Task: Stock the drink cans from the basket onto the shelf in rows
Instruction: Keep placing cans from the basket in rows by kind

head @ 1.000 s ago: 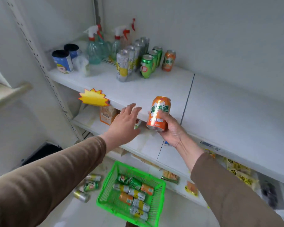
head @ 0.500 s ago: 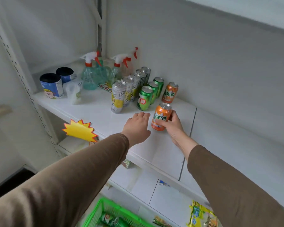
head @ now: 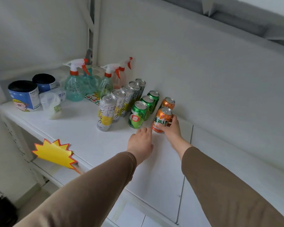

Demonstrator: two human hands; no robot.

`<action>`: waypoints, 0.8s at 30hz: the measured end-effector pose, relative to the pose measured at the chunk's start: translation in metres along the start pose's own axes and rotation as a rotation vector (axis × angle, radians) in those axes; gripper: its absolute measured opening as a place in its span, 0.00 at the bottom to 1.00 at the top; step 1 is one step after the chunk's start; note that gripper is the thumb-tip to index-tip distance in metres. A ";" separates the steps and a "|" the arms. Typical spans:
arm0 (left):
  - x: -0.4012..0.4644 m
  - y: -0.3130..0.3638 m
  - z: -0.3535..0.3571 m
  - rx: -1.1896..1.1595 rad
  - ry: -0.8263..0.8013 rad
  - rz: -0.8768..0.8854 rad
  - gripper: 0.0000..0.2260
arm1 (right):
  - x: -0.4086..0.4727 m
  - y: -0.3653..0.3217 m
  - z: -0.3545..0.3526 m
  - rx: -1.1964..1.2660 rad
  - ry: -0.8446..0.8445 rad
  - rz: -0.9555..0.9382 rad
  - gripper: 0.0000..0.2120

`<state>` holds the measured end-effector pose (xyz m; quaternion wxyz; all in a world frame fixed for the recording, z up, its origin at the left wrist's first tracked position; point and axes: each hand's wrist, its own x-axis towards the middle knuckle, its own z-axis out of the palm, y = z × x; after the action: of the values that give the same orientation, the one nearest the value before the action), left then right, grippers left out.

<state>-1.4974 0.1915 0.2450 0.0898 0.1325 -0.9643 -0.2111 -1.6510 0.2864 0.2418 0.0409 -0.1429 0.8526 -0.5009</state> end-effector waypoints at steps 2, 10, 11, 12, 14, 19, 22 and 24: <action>0.002 0.000 0.004 0.007 0.015 0.015 0.28 | 0.009 0.003 0.002 -0.007 0.003 0.010 0.36; 0.007 -0.003 0.008 0.013 0.020 -0.003 0.28 | 0.012 -0.005 0.006 0.029 0.036 0.025 0.27; 0.005 -0.004 0.009 0.019 0.019 -0.003 0.28 | 0.012 -0.006 0.006 0.030 0.035 0.029 0.27; 0.004 -0.004 0.009 0.024 0.019 -0.005 0.27 | 0.010 -0.006 0.006 0.031 0.035 0.035 0.28; -0.001 -0.006 0.008 0.030 0.025 -0.011 0.28 | 0.003 -0.005 0.007 0.049 0.038 0.047 0.32; -0.021 -0.014 -0.002 0.072 0.056 -0.002 0.30 | -0.045 0.002 0.008 0.004 0.042 0.054 0.37; -0.040 -0.019 -0.010 0.107 0.077 0.021 0.31 | -0.086 -0.001 0.006 -0.082 0.017 -0.063 0.36; -0.056 -0.023 -0.018 0.113 0.091 0.030 0.31 | -0.113 -0.007 0.003 -0.168 -0.010 -0.154 0.36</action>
<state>-1.4353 0.1812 0.2443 0.1292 0.1325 -0.9714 -0.1489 -1.5409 0.3131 0.2377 -0.0057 -0.2132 0.8779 -0.4287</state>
